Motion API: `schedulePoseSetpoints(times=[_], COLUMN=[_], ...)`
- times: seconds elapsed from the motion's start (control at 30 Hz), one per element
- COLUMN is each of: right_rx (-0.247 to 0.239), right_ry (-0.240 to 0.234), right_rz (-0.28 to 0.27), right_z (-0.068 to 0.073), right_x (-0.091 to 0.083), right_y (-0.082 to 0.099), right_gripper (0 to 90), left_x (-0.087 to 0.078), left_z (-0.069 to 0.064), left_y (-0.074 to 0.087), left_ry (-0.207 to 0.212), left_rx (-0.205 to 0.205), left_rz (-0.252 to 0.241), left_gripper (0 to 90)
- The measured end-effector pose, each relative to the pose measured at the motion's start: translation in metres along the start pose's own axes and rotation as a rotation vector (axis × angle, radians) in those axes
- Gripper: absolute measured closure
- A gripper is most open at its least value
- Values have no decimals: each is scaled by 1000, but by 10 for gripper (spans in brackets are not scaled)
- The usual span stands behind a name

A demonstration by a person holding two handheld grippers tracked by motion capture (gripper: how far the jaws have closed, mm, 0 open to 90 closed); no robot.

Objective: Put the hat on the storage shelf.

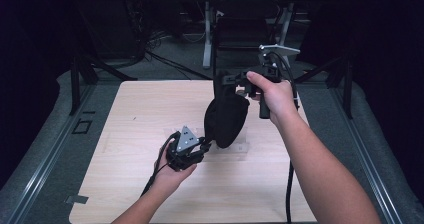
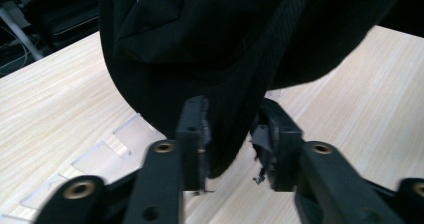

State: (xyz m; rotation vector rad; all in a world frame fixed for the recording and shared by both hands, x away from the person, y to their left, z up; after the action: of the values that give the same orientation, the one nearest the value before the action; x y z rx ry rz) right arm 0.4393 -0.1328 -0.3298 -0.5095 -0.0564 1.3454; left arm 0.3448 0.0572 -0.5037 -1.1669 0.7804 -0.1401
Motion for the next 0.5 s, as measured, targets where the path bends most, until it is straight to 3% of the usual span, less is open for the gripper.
schedulePoseSetpoints(times=[0.1,0.23,0.5], right_rx=[2,10,15], right_ry=[-6,-17,-50], right_rz=[2,11,18], right_z=[0,1,5], right_x=[1,2,0], right_y=[0,1,1], right_gripper=[859,850,794], left_x=[1,1,0], left_z=[-1,-2,-3], left_y=[0,0,1], left_ry=[-13,-31,-37], left_rx=[20,59,63], left_rz=[1,5,7], left_gripper=[773,811,823])
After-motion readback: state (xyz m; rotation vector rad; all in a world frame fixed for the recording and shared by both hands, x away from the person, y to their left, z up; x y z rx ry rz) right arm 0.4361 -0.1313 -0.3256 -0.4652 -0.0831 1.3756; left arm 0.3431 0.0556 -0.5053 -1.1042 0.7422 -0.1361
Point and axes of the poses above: each handheld gripper's, and its own axes: x roughly forward along the jaws, y roughly out of its underside, z roughly to its left, the point moved 4 cm from there along x, roughly forward along the jaws, and after that the axes turned 11 degrees about -y, right-handed, at the moved point
